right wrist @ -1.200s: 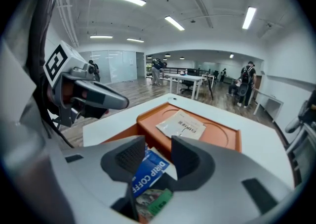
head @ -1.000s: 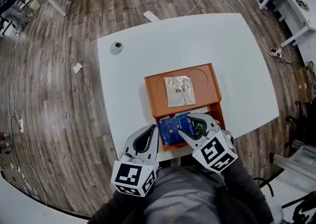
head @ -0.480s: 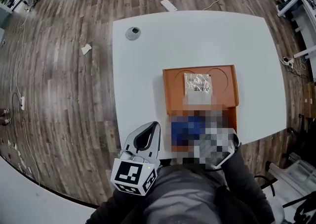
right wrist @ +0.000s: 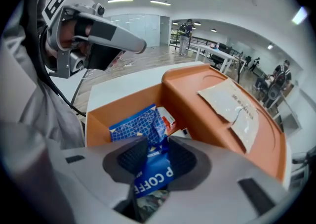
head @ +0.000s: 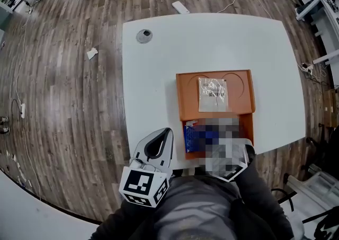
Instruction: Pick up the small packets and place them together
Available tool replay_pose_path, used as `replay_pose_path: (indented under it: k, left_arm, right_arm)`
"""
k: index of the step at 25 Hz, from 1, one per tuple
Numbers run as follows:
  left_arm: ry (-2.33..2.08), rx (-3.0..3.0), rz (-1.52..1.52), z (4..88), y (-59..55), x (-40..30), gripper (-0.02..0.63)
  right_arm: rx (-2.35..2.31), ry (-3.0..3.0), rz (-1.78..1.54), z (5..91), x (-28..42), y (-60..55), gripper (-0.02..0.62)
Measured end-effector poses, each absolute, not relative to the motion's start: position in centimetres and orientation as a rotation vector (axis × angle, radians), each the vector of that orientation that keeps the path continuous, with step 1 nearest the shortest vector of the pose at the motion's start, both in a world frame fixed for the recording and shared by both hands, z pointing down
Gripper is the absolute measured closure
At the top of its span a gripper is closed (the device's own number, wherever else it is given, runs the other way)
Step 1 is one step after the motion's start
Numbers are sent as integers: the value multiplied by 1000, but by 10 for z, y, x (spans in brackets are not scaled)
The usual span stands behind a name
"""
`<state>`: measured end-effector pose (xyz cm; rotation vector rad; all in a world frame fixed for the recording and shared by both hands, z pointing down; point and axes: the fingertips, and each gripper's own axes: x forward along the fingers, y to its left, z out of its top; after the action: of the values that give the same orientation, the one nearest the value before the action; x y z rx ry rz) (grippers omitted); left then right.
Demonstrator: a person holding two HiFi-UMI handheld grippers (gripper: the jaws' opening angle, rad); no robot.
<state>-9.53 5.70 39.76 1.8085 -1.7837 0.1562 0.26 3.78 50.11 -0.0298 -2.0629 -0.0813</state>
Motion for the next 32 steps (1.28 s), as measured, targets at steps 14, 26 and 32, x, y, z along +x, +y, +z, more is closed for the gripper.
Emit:
replay_pose_path:
  k: [14, 26, 32]
  left_arm:
    - [-1765, 2002, 92, 350, 55, -89, 606]
    - [-1735, 2135, 74, 323, 53, -75, 606]
    - [-1706, 2133, 102, 331, 50, -70, 606]
  right_arm:
    - [199, -2164, -257, 422, -6, 32, 577]
    - [417, -2268, -337, 356, -3, 21, 578]
    - [428, -2261, -300, 367, 4, 18, 578]
